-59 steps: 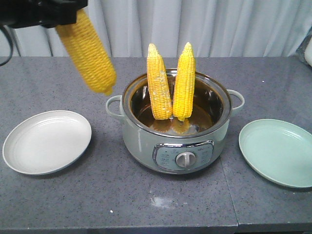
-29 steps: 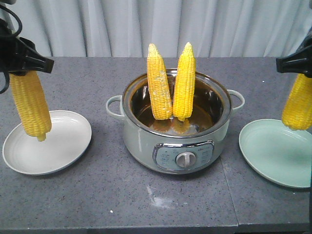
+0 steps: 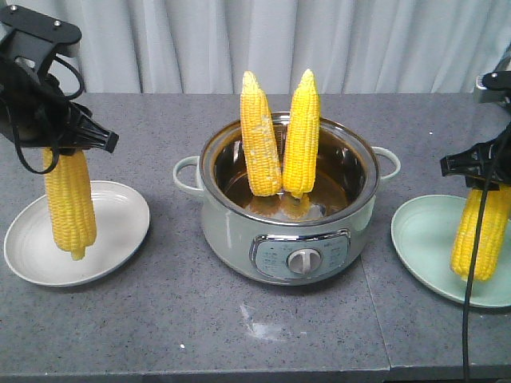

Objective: Distribute corn equally
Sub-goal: 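Lower each cob onto its plate and open both grippers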

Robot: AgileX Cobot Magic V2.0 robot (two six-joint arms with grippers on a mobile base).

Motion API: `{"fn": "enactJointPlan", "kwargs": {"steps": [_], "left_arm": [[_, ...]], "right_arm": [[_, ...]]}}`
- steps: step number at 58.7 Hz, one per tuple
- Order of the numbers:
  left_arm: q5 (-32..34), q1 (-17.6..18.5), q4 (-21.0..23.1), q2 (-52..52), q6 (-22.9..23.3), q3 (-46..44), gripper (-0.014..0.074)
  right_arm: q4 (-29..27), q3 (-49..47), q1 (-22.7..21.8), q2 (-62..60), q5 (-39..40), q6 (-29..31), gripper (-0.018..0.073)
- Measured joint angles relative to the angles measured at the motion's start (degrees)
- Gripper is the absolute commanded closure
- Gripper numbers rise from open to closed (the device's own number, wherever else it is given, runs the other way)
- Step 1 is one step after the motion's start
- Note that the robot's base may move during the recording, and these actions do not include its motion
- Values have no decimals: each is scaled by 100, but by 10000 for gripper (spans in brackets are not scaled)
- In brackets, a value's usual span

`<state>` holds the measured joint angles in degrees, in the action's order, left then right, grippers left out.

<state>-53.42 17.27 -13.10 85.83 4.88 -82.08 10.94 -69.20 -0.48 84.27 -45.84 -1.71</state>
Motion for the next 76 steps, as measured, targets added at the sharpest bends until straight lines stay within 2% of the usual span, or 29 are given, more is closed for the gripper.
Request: {"fn": "enactJointPlan", "kwargs": {"steps": [6, 13, 25, 31, 47, 58, 76], "left_arm": [[-6, 0, -4, 133, 0, 0, 603], [-6, 0, -113, 226, 0, 0, 603], [-174, 0, -357, 370, 0, 0, 603], [-298, 0, -388, 452, 0, 0, 603], [-346, 0, -431, 669, 0, 0, 598], [-346, 0, -448, 823, 0, 0, 552], [-363, 0, -455, 1019, 155, 0, 305]], "right_arm": [[-544, 0, -207, 187, -79, 549, 447], [-895, 0, -267, 424, -115, 1000, 321], [-873, 0, -267, 690, -97, 1097, 57], [-786, 0, -267, 722, -103, 1094, -20], [-408, 0, -267, 722, -96, 781, -25], [-303, 0, -267, 630, -25, 689, -22], [-124, 0, -267, -57, 269, 655, -22]]}}
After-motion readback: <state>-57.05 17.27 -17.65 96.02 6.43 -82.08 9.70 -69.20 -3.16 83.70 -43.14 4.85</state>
